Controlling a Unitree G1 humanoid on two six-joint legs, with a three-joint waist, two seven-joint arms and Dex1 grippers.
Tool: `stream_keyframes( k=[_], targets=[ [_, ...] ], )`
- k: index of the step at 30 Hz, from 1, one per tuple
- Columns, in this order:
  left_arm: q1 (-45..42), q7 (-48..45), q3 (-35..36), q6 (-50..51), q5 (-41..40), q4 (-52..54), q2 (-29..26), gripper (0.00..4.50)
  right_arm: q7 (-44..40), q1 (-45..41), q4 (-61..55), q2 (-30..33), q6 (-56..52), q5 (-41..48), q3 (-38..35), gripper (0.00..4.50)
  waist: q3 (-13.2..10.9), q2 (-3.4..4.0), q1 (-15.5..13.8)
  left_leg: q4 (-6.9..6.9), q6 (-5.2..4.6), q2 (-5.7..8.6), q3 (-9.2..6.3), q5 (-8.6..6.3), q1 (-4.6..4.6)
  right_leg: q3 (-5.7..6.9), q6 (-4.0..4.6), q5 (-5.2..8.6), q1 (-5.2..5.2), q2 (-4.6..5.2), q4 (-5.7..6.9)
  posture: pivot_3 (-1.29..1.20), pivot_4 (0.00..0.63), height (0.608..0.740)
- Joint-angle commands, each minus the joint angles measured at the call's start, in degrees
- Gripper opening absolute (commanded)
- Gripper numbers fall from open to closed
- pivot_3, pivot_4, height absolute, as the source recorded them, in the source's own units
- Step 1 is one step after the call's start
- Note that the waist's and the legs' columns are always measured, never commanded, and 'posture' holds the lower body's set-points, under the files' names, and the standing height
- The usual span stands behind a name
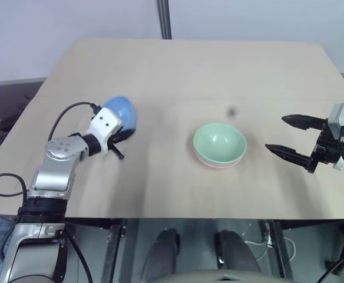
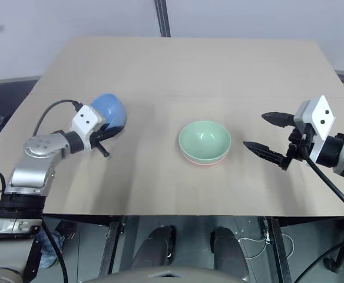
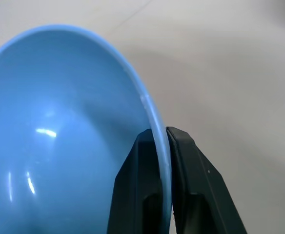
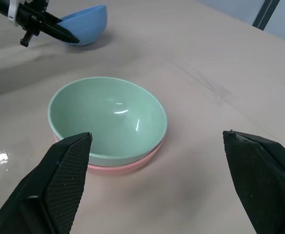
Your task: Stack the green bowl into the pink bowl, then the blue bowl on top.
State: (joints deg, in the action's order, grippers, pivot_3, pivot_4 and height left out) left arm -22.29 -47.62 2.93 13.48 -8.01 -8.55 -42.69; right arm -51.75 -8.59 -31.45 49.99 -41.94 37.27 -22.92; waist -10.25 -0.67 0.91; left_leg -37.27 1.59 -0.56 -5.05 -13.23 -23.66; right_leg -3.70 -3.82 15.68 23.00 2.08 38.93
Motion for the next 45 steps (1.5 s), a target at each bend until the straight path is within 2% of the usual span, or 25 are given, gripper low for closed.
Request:
stream_keyframes(
  k=[1,12,18,23,30,38,45],
  targets=[
    [-0.1,-3.5,-0.7,-1.0,-1.2,1.1,-0.4,0.09,0.3,0.1,-1.1,0.8,1.3,0.8,-0.6,4.5,0.0,0.01,0.0,0.0,0.0,0.01,0.01,0.0,0.01,-0.01,0.0,0.0,-0.01,0.0,0.01,0.0,0.15,0.74],
    [-8.3,-9.8,-2.5,-6.7,-2.7,3.1,1.6,0.09,0.4,0.3,-1.3,0.8,1.2,1.4,-0.4,4.5,-0.1,-0.08,0.0,-0.05,0.0,0.01,-0.01,0.0,-0.05,0.02,0.0,0.0,0.0,0.0,-0.01,0.0,0.15,0.74],
    [-14.4,-18.6,-7.5,-11.5,-3.4,5.2,2.2,0.09,0.3,0.5,-1.8,0.8,1.2,2.5,-0.5,4.5,-0.1,-0.08,0.0,-0.06,0.0,0.01,-0.01,0.0,-0.06,0.02,0.0,0.0,0.0,-0.01,-0.01,0.0,0.15,0.74],
    [-18.9,-25.7,-10.8,-17.0,-2.8,1.1,2.4,0.09,0.0,0.4,-1.5,1.2,1.9,2.8,-0.9,4.5,-0.1,-0.08,0.1,-0.05,0.0,0.02,0.0,0.0,-0.06,0.01,0.0,0.0,0.0,-0.02,-0.02,0.0,0.15,0.74],
    [-25.6,-34.3,-16.1,-25.8,-1.5,-6.9,5.8,0.09,-0.7,2.1,-1.7,1.8,3.1,3.4,-3.5,4.5,-0.1,-0.09,0.1,-0.08,0.0,0.02,0.0,0.0,-0.07,0.01,0.0,0.0,0.0,-0.04,-0.01,0.0,0.15,0.74],
    [-31.3,-38.6,-19.7,-34.6,0.1,-15.9,12.9,0.09,0.3,6.2,-3.3,2.0,3.2,3.7,-7.7,4.5,-0.1,-0.11,0.0,-0.15,-0.01,0.03,-0.01,0.0,-0.09,0.0,0.0,0.0,-0.01,-0.04,0.0,0.0,0.15,0.74],
    [-33.2,-42.9,-20.9,-38.3,-1.4,-17.6,16.4,0.09,1.0,8.7,-4.7,2.1,3.0,4.8,-10.2,4.5,-0.1,-0.11,0.2,-0.14,-0.01,0.02,-0.01,0.0,-0.08,-0.02,0.0,0.0,0.0,-0.05,0.02,0.0,0.15,0.74]
  ],
)
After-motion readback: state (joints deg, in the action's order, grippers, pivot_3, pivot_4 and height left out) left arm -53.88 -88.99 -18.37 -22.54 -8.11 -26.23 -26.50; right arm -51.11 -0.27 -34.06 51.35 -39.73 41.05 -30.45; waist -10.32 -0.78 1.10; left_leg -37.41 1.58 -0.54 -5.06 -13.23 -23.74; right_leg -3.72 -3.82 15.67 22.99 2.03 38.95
